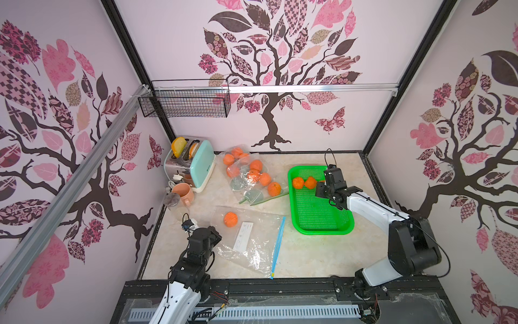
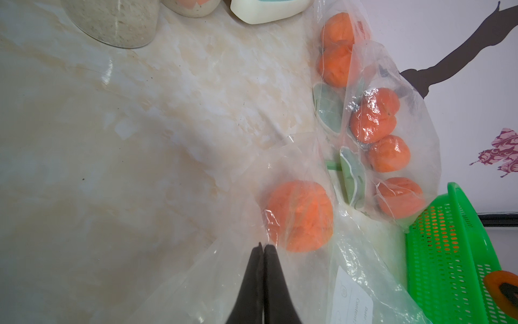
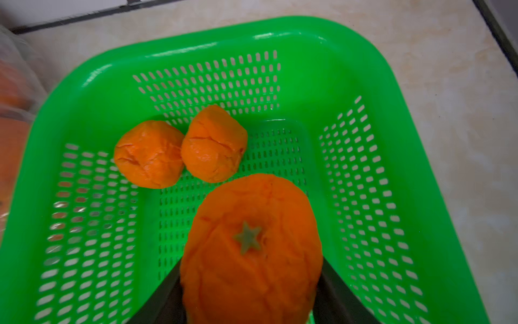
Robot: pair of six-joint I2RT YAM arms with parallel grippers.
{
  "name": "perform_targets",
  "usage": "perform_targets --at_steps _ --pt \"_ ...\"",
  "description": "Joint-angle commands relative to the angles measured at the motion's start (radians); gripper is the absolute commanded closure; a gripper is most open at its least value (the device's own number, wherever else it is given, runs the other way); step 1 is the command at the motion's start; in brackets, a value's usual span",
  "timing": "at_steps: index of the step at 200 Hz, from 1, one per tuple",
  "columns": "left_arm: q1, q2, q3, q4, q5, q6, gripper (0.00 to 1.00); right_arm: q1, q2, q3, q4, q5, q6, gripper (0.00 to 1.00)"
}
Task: Open the zip-top bag and take out the orange
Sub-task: Place the orange in the basket.
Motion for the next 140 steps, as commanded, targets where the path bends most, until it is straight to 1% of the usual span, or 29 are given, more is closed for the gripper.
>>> perform_targets --at_steps 1,19,43,57,90,108,125,140 --pt "-0.002 -0.011 -0.007 -0.011 0.014 0.012 1.00 -0.043 0.084 0.066 0.021 0.001 0.034 0.40" --pt "-0.001 -0.010 -0.008 -0.009 0.016 0.013 1.00 -0.071 0.154 0.121 0.011 -0.018 0.052 0.39" --pt "-0.001 -0.006 -0.005 -0.012 0.018 0.017 1.00 -0.081 0.216 0.163 0.031 -0.011 0.055 0.37" --pt "-0.001 -0.005 -0.006 -0.012 0.019 0.017 1.00 -0.083 0.247 0.187 0.035 -0.011 0.048 0.34" --pt "-0.001 -0.003 -0.010 -0.004 0.024 0.017 1.00 -0.083 0.310 0.238 0.057 -0.026 0.048 0.30" --pt "-0.001 0.004 -0.009 -0.003 0.024 0.018 1.00 -0.084 0.346 0.275 0.040 -0.005 0.044 0.26" --pt "-0.001 0.008 -0.011 -0.002 0.027 0.017 1.00 -0.086 0.354 0.275 0.060 0.010 0.050 0.25" --pt "-0.001 0.009 -0.012 0.000 0.026 0.017 1.00 -0.087 0.366 0.284 0.056 0.011 0.052 0.22"
